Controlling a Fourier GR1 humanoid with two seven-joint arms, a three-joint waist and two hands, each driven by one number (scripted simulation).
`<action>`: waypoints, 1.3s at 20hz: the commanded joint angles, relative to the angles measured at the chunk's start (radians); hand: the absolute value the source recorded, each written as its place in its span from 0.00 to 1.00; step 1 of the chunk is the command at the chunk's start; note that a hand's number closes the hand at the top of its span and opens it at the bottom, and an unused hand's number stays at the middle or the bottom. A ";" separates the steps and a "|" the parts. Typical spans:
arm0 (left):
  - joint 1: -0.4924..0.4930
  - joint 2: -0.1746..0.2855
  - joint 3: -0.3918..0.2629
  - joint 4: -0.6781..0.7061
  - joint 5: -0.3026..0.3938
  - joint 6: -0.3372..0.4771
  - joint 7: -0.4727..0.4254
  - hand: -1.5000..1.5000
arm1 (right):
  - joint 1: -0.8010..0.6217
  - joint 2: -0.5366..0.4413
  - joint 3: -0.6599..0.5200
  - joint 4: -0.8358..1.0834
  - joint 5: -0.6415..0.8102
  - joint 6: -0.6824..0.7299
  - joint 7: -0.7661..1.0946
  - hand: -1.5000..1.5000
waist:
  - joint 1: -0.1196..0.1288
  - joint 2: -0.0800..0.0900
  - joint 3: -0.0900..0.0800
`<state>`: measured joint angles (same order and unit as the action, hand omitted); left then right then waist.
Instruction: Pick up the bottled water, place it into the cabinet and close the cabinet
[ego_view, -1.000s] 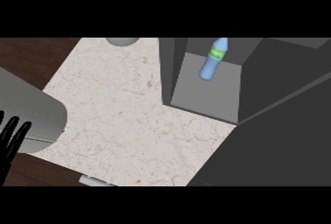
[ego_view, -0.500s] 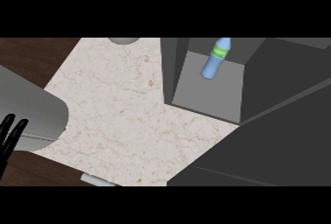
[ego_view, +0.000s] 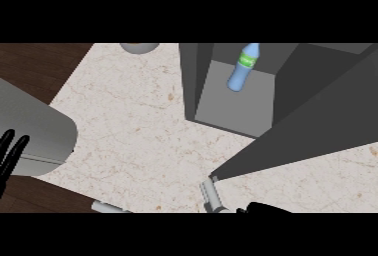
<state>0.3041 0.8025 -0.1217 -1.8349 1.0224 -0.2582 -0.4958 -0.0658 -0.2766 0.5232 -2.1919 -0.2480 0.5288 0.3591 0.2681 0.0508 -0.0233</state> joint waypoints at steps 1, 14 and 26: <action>-0.006 -0.006 0.001 0.009 0.012 0.005 0.006 0.00 | -0.152 0.074 -0.005 0.135 0.034 -0.069 0.116 1.00 | -0.007 -0.001 0.003; 0.009 -0.001 0.028 0.058 0.021 -0.031 0.000 0.00 | -0.666 0.274 -0.158 0.635 0.043 -0.285 0.246 1.00 | -0.050 -0.011 0.015; 0.042 -0.020 0.057 0.096 0.022 -0.075 -0.037 0.00 | -0.975 0.277 -0.273 1.045 0.100 -0.625 0.077 1.00 | -0.075 -0.009 0.018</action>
<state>0.3403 0.7851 -0.0770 -1.7533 1.0416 -0.3173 -0.5232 -0.9137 0.0005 0.3225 -1.3081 -0.1812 0.0093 0.5275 0.1903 0.0276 -0.0008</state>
